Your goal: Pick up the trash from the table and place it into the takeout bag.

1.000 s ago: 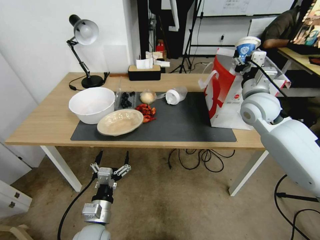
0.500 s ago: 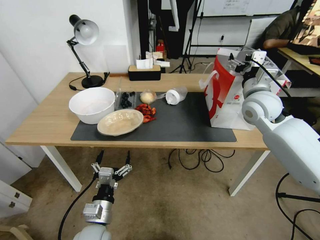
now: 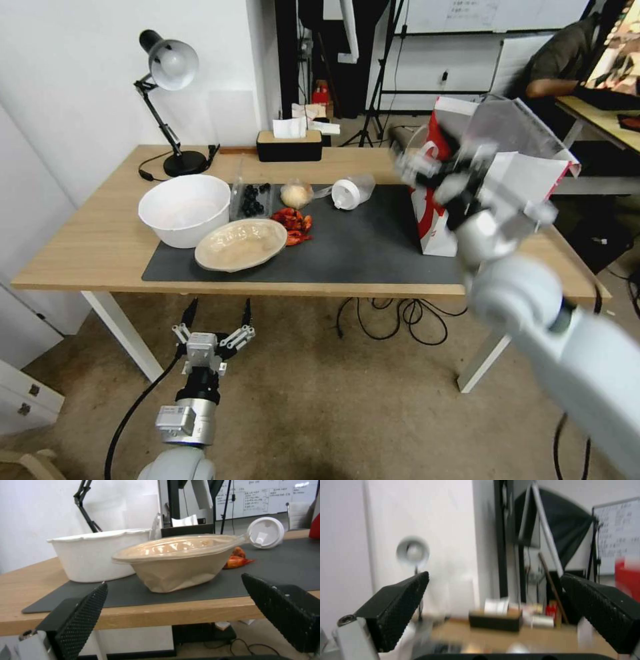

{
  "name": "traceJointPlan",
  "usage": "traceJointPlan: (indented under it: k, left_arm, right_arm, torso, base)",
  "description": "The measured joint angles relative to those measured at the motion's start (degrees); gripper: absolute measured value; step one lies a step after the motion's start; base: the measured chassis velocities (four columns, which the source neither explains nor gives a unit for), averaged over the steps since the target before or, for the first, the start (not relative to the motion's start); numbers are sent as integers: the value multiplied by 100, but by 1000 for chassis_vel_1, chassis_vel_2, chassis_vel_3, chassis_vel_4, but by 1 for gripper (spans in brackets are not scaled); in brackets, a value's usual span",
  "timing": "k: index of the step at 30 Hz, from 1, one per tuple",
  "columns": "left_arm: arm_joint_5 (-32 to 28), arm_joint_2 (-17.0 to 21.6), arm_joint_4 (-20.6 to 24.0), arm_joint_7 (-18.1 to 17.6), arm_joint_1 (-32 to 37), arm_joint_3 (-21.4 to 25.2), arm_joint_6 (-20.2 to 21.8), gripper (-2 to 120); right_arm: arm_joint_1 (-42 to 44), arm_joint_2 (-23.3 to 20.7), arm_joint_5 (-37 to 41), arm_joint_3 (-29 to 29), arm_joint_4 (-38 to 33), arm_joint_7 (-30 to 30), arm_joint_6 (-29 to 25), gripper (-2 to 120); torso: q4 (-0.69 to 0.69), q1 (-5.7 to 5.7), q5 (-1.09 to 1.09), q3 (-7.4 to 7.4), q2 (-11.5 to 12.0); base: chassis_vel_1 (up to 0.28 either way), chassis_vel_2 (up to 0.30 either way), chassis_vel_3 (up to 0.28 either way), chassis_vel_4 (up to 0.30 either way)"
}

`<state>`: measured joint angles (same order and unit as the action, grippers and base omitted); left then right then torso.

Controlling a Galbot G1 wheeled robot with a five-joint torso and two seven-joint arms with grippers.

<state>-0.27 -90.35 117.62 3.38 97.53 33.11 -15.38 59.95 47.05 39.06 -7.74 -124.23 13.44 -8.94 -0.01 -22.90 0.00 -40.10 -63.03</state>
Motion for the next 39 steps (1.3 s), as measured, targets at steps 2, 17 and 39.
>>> traceJointPlan:
  k: [2,17,39]
  left_arm:
    - [-2,11,24,-2,16,20,22,100]
    - [-83,40,-64,33,45,212,95,100]
    - [-85,-3,-144,49,56,200,-41,100]
  right_arm:
    - [409,80,-229,-39,5,-89,-159,100]
    - [3192,1205,-1989,-118,1036,1331,-1837,100]
    - [3299,1242,-1871,-94,1031,1326,-1750,100]
  torso:
    - [-2,0,2,-1,0]
    - [1,0,0,0,0]
    - [1,-1,-1,0,1]
  base:
    - [0,0,0,0]
    - [0,0,0,0]
    - [0,0,0,0]
